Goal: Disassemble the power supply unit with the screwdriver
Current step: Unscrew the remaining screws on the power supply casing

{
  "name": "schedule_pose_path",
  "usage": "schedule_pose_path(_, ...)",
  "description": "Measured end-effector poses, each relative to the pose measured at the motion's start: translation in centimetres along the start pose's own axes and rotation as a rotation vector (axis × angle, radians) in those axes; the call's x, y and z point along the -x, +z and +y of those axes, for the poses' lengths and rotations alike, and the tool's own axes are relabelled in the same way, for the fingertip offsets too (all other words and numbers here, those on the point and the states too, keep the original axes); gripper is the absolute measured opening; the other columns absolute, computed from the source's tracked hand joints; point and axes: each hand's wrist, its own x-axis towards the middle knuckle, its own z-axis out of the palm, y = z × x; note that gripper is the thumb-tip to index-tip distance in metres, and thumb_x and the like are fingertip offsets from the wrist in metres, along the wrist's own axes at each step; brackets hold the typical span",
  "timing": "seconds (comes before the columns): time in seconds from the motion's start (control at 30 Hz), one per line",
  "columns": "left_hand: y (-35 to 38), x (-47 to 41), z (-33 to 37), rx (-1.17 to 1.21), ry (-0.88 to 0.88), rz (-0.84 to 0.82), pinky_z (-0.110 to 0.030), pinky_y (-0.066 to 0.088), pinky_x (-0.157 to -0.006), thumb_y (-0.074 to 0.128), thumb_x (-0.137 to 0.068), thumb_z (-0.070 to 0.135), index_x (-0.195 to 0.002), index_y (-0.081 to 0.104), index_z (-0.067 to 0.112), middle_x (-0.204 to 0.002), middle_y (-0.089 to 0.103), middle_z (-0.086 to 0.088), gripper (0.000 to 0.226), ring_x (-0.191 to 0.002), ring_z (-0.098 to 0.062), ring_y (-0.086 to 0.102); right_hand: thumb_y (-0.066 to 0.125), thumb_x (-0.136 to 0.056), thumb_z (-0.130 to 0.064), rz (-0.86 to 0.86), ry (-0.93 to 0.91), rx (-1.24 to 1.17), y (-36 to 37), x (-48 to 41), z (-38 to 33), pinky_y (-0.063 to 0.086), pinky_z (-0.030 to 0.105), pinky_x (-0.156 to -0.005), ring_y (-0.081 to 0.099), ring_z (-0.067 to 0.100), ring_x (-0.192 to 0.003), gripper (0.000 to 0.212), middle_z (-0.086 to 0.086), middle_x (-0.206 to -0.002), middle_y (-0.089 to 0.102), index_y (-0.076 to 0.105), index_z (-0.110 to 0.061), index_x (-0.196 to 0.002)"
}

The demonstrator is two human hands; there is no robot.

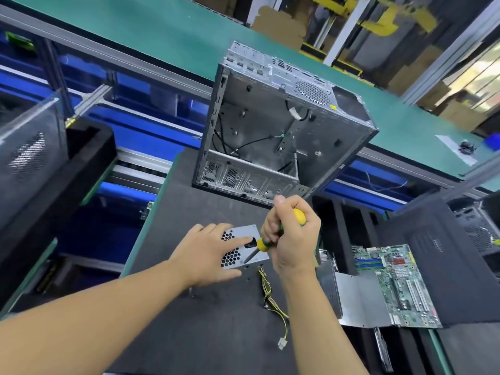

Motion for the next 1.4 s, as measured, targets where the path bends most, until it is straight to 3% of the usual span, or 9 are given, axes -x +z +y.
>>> schedule_pose_path(0.5,-0.4,0.1,0.4,-0.027,-0.024,-0.005,-0.038,0.032,-0.094,0.02,-0.075,0.084,-0.145,0.014,0.061,-0.138,0.038,0.003,0.074,-0.118,-0.018,0.043,0.064,-0.084,-0.024,0.052,-0.011,0.028,0.5,-0.3,0.4,0.028,0.023,-0.044,0.027,0.016,-0.041,0.036,0.004,-0.047,0.035,0.042,-0.012,-0.057)
schedule_pose_path(0.7,-0.6,0.2,0.5,0.0,-0.014,0.028,-0.036,0.03,-0.081,0.042,-0.077,0.079,-0.128,0.046,0.048,-0.127,0.05,0.002,0.059,-0.107,-0.02,0.05,0.064,-0.084,-0.022,-0.101,-0.044,0.185,1.6,1.1,1.1,0.029,0.025,-0.045,0.031,0.018,-0.042,0.032,0.004,-0.046,0.039,0.047,-0.017,-0.057)
schedule_pose_path(0.83,-0.7,0.3,0.8,-0.002,-0.035,0.0,-0.037,0.03,-0.087,0.033,-0.075,0.079,-0.137,0.03,0.056,-0.128,0.042,0.004,0.066,-0.113,-0.017,0.045,0.061,-0.086,-0.023,-0.075,0.009,0.074,0.3,-0.1,0.6,0.028,0.024,-0.045,0.027,0.016,-0.041,0.032,0.003,-0.049,0.036,0.045,-0.016,-0.06)
schedule_pose_path(0.97,-0.9,-0.1,1.4,0.014,-0.052,-0.038,-0.038,0.028,-0.084,0.04,-0.075,0.074,-0.134,0.029,0.055,-0.123,0.04,0.003,0.063,-0.111,-0.018,0.043,0.059,-0.085,-0.021,-0.078,0.061,0.064,-0.5,-0.9,0.5,0.03,0.024,-0.046,0.026,0.016,-0.041,0.03,0.007,-0.051,0.034,0.039,-0.01,-0.066)
schedule_pose_path(1.1,-0.9,-0.3,1.8,-0.05,-0.055,-0.03,-0.039,0.029,-0.081,0.045,-0.077,0.071,-0.125,0.023,0.045,-0.12,0.041,-0.002,0.059,-0.105,-0.023,0.044,0.055,-0.079,-0.009,-0.262,0.086,0.005,-0.3,-0.4,1.2,0.026,0.022,-0.043,0.024,0.015,-0.039,0.022,0.004,-0.048,0.035,0.036,-0.011,-0.069)
schedule_pose_path(1.23,-0.6,0.3,1.8,-0.051,0.024,0.043,-0.04,0.035,-0.087,0.044,-0.076,0.071,-0.127,0.023,0.041,-0.121,0.045,-0.002,0.063,-0.103,-0.023,0.048,0.058,-0.07,-0.005,-0.577,0.313,-0.231,-0.8,-1.8,0.5,0.017,0.017,-0.04,0.022,0.01,-0.036,0.02,0.001,-0.044,0.033,0.039,-0.011,-0.067)
schedule_pose_path(1.33,-0.6,0.2,1.7,-0.01,0.109,0.026,-0.039,0.035,-0.087,0.043,-0.07,0.072,-0.134,0.013,0.042,-0.122,0.045,0.002,0.077,-0.105,-0.021,0.049,0.062,-0.068,-0.007,-0.595,0.432,-0.324,-1.6,-2.5,0.0,0.008,0.021,-0.038,0.017,0.011,-0.034,0.02,0.0,-0.043,0.027,0.043,-0.012,-0.065)
schedule_pose_path(1.4,-0.7,-0.3,1.5,-0.004,0.139,0.01,-0.038,0.034,-0.083,0.048,-0.068,0.073,-0.13,0.014,0.035,-0.117,0.048,0.002,0.08,-0.101,-0.021,0.05,0.055,-0.071,-0.006,-0.583,0.395,-0.29,-1.6,-2.4,0.1,0.01,0.02,-0.038,0.016,0.011,-0.034,0.016,0.0,-0.043,0.028,0.041,-0.012,-0.065)
